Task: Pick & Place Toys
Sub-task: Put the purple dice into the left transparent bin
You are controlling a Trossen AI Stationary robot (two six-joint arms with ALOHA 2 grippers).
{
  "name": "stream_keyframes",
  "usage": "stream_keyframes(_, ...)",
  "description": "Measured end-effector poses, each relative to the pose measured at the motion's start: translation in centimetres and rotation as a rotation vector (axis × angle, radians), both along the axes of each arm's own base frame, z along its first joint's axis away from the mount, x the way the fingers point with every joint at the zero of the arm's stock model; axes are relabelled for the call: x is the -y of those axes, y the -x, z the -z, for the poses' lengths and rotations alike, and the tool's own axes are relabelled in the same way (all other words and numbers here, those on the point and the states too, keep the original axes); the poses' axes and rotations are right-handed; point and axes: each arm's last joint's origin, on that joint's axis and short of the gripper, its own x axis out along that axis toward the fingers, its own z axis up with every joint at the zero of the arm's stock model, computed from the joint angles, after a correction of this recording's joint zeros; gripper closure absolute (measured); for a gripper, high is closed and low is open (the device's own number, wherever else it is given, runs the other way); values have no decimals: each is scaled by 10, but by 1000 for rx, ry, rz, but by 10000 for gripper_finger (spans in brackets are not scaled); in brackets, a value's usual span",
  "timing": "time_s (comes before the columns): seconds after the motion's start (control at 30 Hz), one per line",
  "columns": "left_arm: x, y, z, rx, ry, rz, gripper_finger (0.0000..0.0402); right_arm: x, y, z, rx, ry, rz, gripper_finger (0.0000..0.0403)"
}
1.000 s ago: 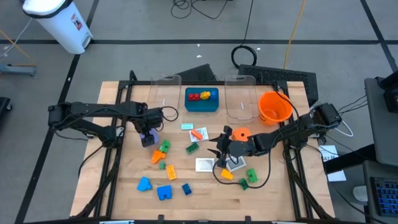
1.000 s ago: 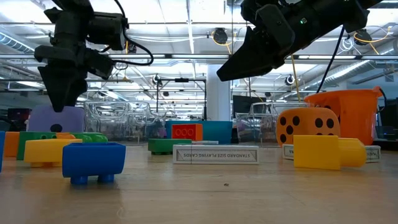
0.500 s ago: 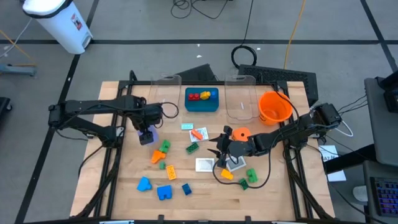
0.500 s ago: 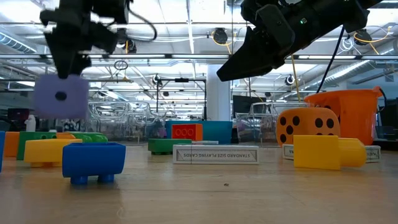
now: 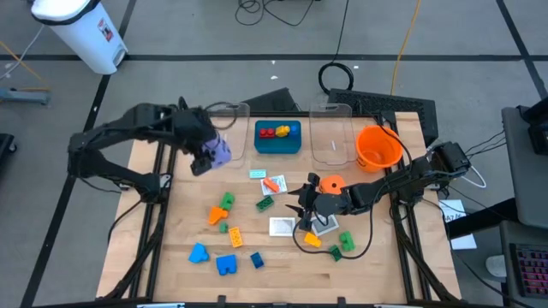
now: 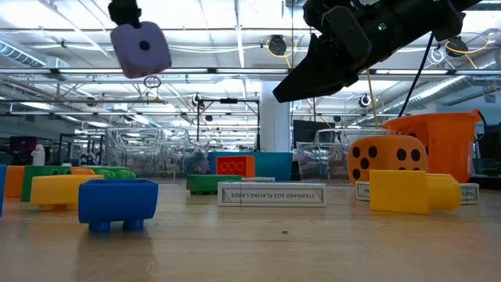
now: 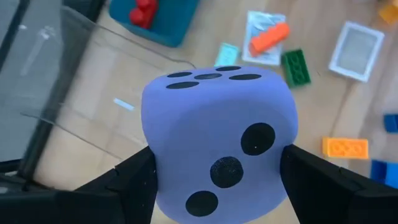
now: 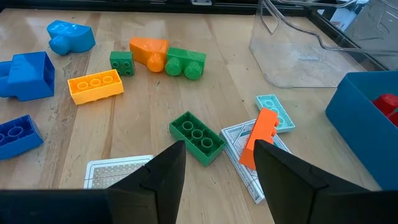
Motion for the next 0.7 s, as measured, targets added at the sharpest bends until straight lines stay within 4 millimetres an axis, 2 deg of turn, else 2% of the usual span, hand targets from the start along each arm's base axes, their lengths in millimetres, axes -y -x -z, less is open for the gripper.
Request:
stream_keyframes(0.17,-27,-12,3,-38,-14,-41,113,0,-1,-1,14,-4,0,218)
stream_keyframes(0.5,-98,-48,53,-213,61,-38,109,0,-1,-2,19,-5,0,218)
stream_keyframes(0.7,-127,-57,75,-248,89,11,109,0,-1,-1,14,-4,0,218)
